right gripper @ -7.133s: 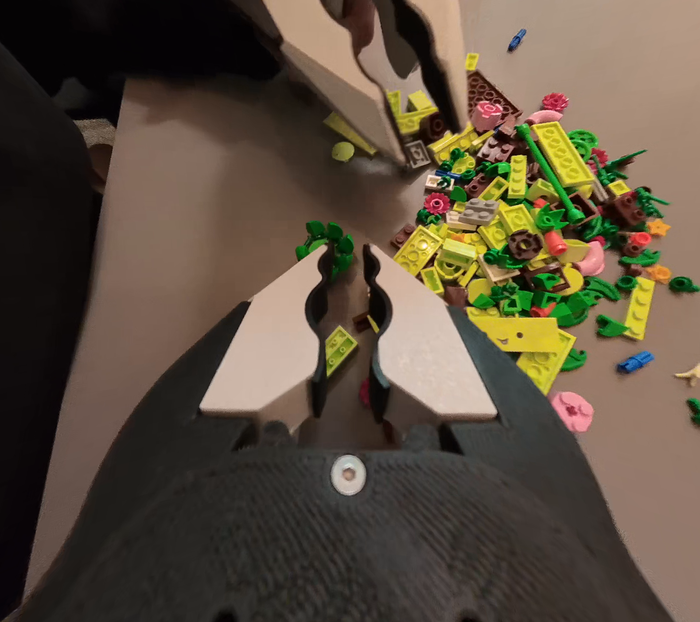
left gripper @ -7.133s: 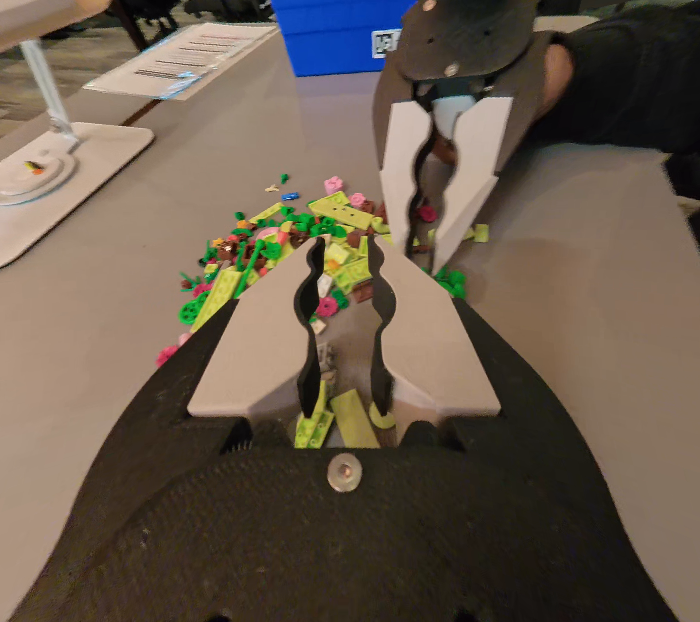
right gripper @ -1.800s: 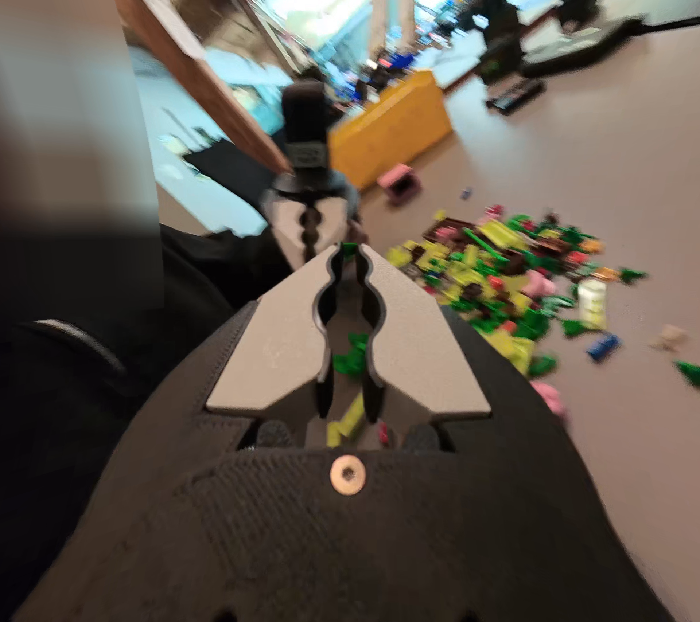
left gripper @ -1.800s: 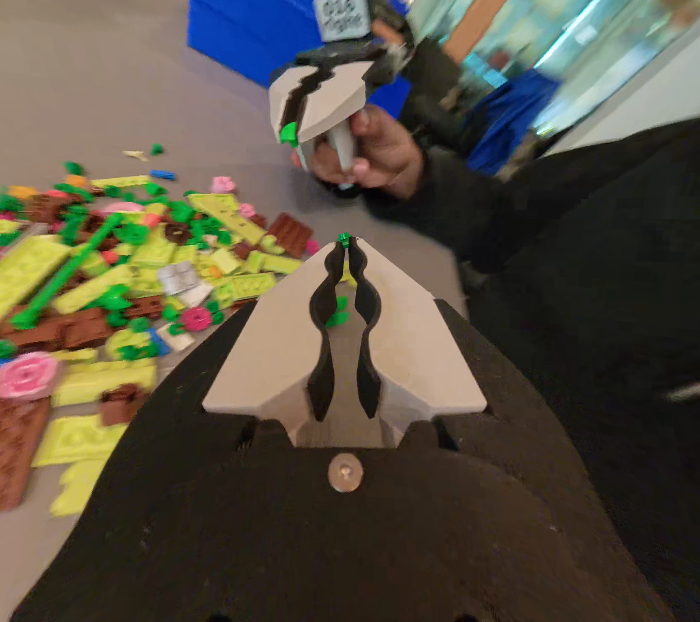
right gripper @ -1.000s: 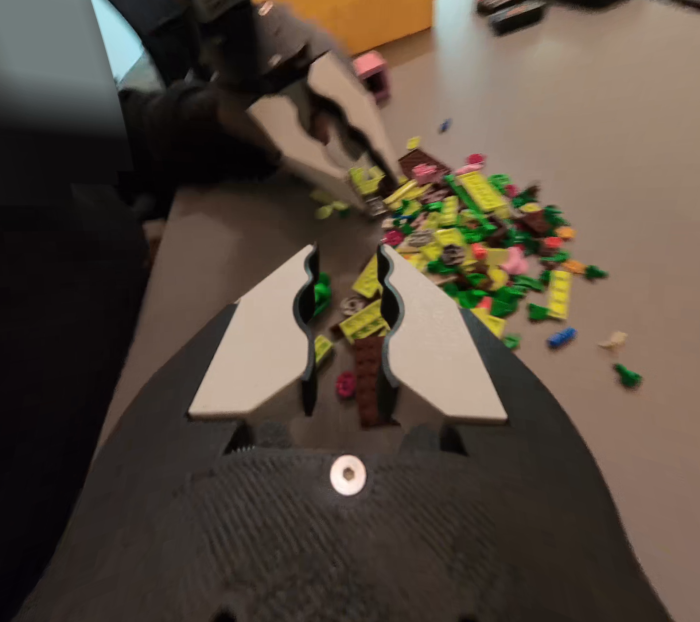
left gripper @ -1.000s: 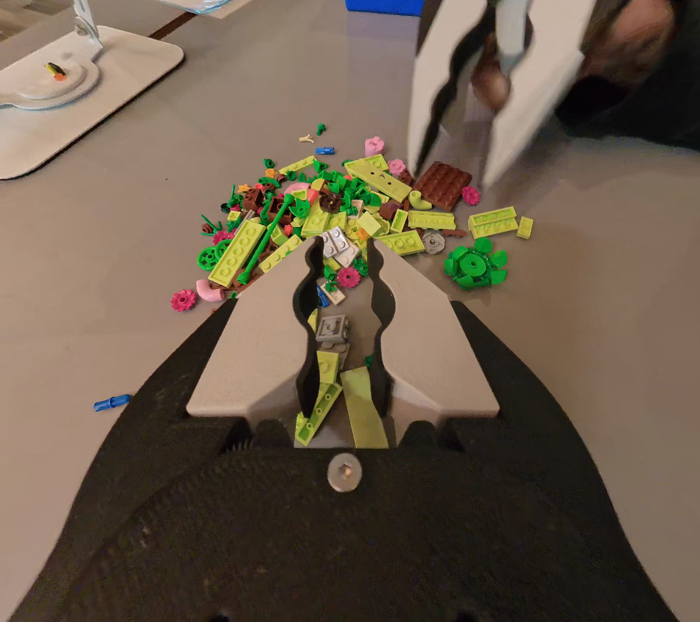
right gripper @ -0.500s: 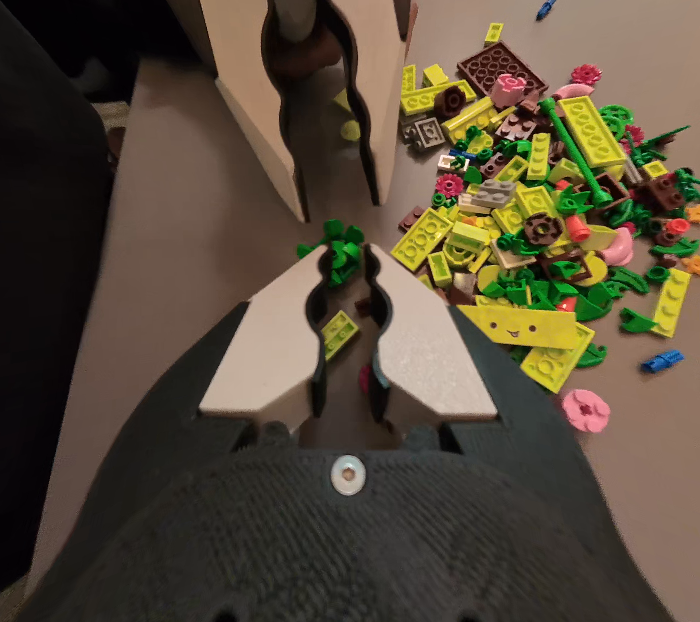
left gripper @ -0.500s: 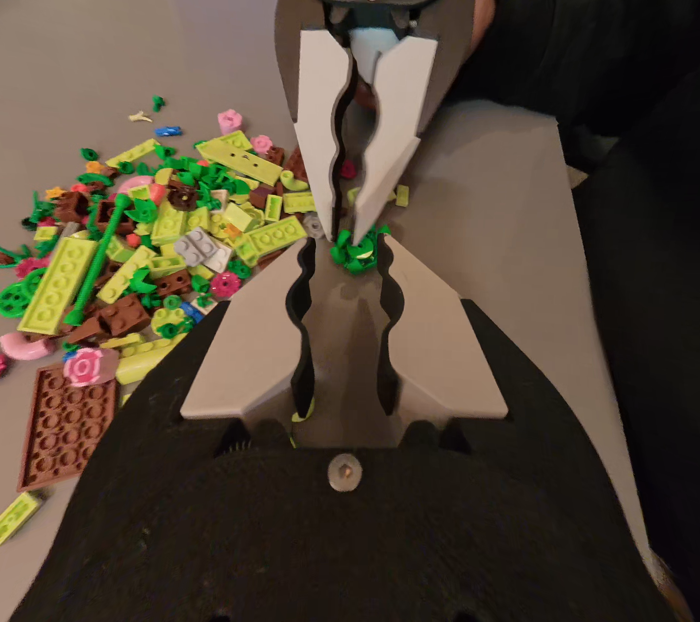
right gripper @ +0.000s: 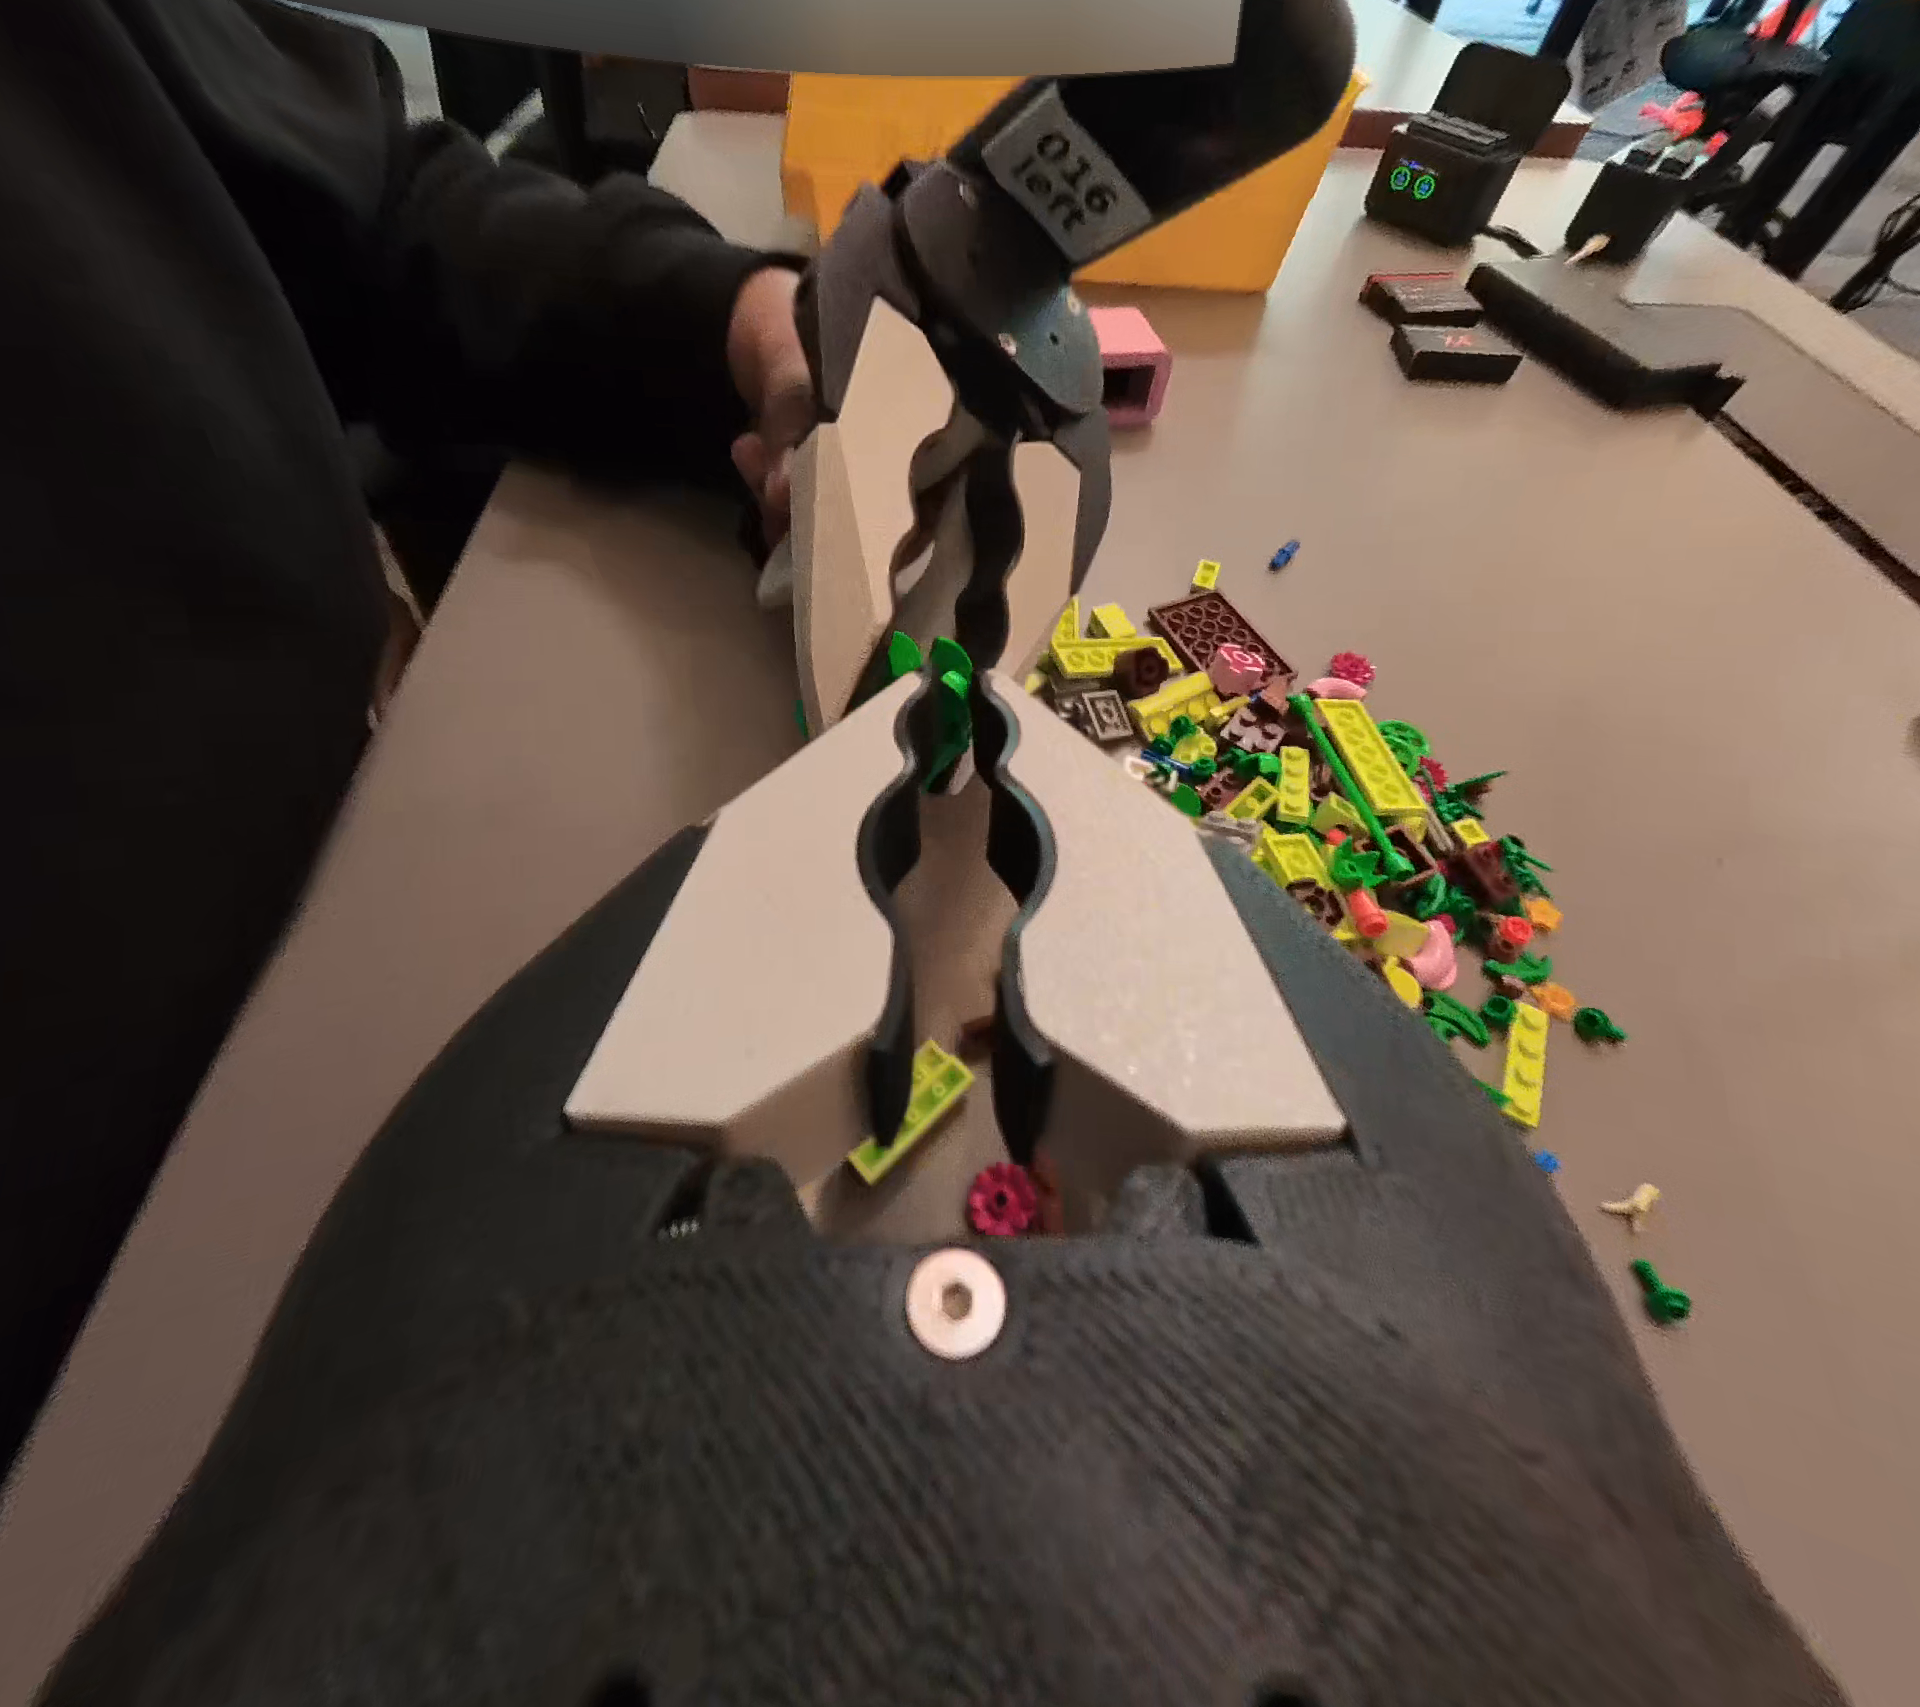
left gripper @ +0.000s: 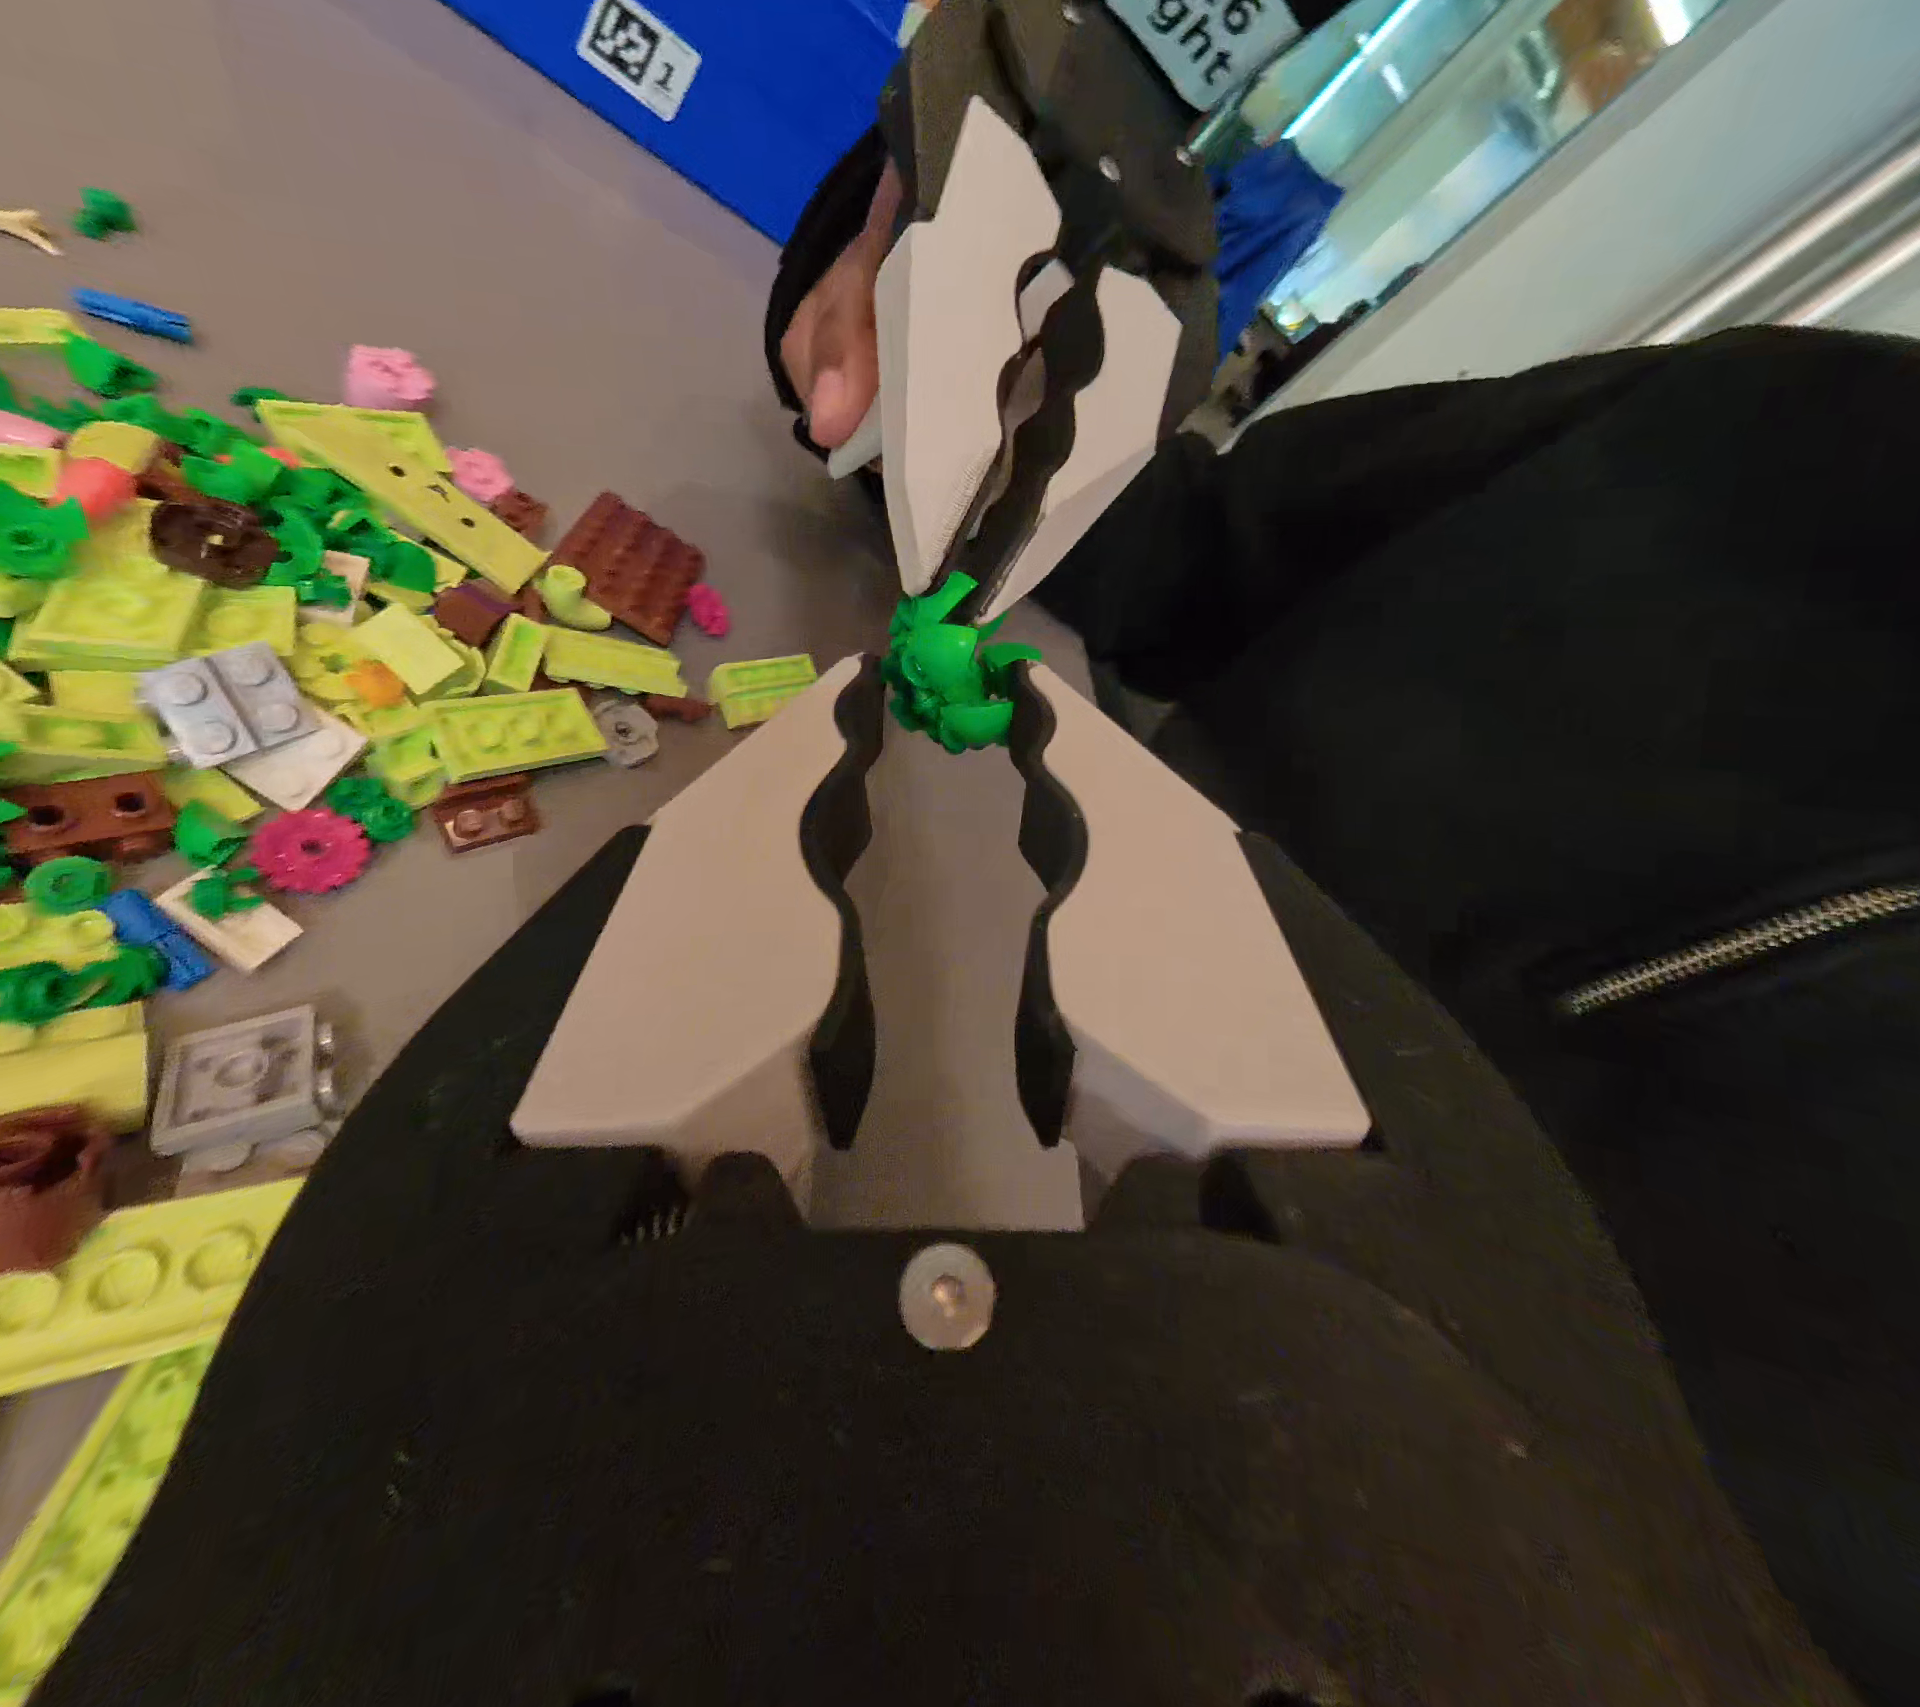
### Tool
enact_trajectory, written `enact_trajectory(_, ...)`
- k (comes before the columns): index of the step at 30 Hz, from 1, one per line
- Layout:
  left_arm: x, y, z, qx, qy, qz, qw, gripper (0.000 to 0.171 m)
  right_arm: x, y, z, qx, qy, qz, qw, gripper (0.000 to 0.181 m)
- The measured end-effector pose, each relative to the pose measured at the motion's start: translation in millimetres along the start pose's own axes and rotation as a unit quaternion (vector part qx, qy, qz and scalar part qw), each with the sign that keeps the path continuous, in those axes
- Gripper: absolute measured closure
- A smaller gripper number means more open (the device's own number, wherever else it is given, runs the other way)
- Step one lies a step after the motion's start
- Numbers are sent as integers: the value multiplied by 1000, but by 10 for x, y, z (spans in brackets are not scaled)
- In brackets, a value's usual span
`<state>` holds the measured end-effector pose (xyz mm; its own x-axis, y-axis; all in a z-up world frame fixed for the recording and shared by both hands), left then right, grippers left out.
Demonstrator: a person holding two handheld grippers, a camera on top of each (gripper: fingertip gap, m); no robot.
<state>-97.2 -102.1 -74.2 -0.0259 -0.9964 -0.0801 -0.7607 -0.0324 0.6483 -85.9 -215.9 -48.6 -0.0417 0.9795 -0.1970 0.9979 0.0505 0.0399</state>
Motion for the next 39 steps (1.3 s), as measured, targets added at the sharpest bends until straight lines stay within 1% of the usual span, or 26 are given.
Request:
enact_trajectory(3,1,0,-4,19,-3,-13,1000,152,-5,67,13,90,18,-23,996,179)
enact_trajectory(5,-1,4,-9,45,-9,-34,998,154,-4,129,52,181,38,-50,982,179)
enact_trajectory(7,-18,5,-16,71,-17,-51,996,154,1,208,123,288,62,-79,952,180)
enact_trajectory(9,-23,-18,22,97,-43,-72,992,155,-28,293,176,381,104,-106,913,180)
enact_trajectory(10,-19,-44,40,114,-54,-91,988,155,-78,353,180,415,134,-114,893,180)
enact_trajectory(11,-10,-49,46,123,-56,-98,986,154,-130,410,199,436,150,-114,880,180)
enact_trajectory(12,2,-39,54,121,-60,-94,986,155,-167,447,226,437,147,-107,881,180)
enact_trajectory(14,17,-61,99,125,-83,-103,983,155,-200,479,247,391,120,-69,910,179)
enact_trajectory(15,21,-91,146,132,-106,-113,979,154,-200,477,238,370,108,-58,921,179)
enact_trajectory(16,27,-129,194,141,-129,-126,973,154,-191,468,232,359,99,-52,927,179)
enact_trajectory(19,65,-190,291,153,-170,-149,962,153,-135,418,228,358,88,-57,928,179)
enact_trajectory(21,71,-195,301,157,-175,-157,959,153,-84,396,276,352,64,-51,932,179)
enact_trajectory(22,65,-199,294,158,-172,-161,959,152,-64,388,295,347,56,-48,935,179)
enact_trajectory(24,41,-227,246,164,-156,-178,958,138,-35,379,316,347,51,-45,935,179)
enact_trajectory(25,22,-236,203,172,-139,-187,957,137,-30,382,318,348,53,-43,935,179)
enact_trajectory(27,-23,-229,92,192,-91,-204,956,139,-31,396,306,344,64,-31,936,179)
enact_trajectory(29,-70,-196,-10,216,-49,-217,951,146,-32,410,275,333,83,-15,939,179)
enact_trajectory(31,-105,-170,-77,256,-28,-247,934,151,-18,409,241,316,97,5,944,179)
enact_trajectory(34,-108,-125,-115,314,-17,-284,906,158,36,409,211,280,101,58,953,179)
enact_trajectory(35,-103,-108,-121,329,-14,-292,898,163,57,399,197,270,103,70,955,179)
enact_trajectory(39,-97,-79,-142,366,-8,-319,874,167,141,355,171,257,106,92,956,179)
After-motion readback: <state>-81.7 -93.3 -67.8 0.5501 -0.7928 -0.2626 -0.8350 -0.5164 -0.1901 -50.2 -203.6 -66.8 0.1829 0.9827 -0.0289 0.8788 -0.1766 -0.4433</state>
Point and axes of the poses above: each gripper's, where its closed fingertips meet, x out along the fingers, z out of its underside, y = z × x across the jaws, the point moved 7 cm from there along -x, back along the fingers, and after that the axes turned 7 degrees about y, right-handed, at the moved point
